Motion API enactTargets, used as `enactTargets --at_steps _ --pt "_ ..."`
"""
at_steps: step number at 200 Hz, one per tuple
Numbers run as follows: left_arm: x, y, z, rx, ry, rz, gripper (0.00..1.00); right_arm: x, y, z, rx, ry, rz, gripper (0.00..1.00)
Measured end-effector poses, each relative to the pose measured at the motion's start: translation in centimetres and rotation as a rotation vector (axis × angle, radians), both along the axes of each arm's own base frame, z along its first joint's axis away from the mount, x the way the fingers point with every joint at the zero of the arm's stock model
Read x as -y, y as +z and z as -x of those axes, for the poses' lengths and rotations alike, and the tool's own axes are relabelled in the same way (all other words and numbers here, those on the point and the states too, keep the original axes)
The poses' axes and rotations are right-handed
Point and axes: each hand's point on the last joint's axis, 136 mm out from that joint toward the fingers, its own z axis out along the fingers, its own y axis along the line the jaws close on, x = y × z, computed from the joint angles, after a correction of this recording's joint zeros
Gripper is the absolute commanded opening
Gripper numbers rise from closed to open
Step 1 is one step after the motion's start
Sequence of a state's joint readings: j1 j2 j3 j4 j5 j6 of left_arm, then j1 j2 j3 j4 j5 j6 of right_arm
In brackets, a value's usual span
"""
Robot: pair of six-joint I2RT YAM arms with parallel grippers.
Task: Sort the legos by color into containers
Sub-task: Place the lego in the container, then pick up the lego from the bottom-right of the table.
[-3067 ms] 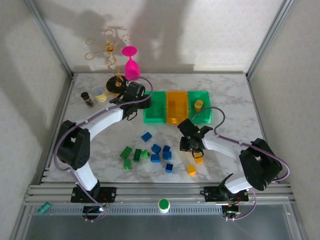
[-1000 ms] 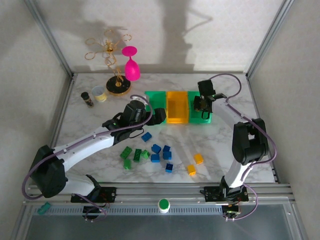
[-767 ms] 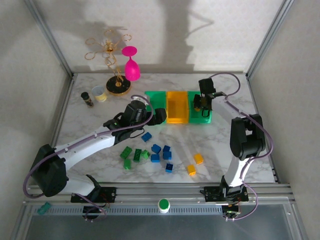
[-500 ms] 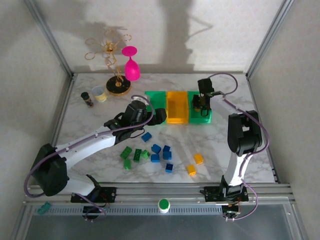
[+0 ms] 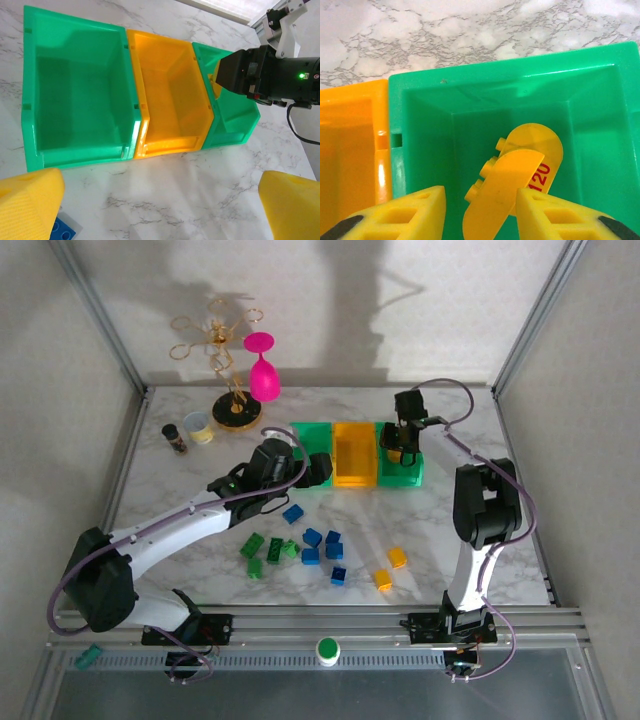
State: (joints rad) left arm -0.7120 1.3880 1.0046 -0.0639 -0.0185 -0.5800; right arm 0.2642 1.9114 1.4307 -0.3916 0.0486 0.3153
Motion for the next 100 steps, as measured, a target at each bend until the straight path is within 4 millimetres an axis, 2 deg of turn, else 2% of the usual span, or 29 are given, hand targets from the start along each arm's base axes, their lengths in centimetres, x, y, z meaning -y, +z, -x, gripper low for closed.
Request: enactTargets --at_steps 29,50,63,78,100 --pt "0.0 0.2 0.1 0.003 -0.004 0.005 1.00 0.1 3.0 1.6 0.035 -0.006 -0.028 0.46" --pt "0.2 1.0 0.5 0.016 -0.015 0.018 0.99 0.0 6.0 3.8 0.078 -0.011 -0.048 0.49" --pt "0.4 1.6 1.0 0.024 -0.031 0.025 0.99 -0.6 7.1 5.8 0.086 -0.003 -0.054 0.51" --pt "0.6 2.1 1.9 0.034 -0.052 0.034 0.99 -1.1 7.2 8.3 0.073 0.008 -0.044 0.53" --pt "0.6 2.2 3.4 0.034 -0.078 0.037 0.99 -1.5 5.7 12.7 0.005 0.022 -0.020 0.56"
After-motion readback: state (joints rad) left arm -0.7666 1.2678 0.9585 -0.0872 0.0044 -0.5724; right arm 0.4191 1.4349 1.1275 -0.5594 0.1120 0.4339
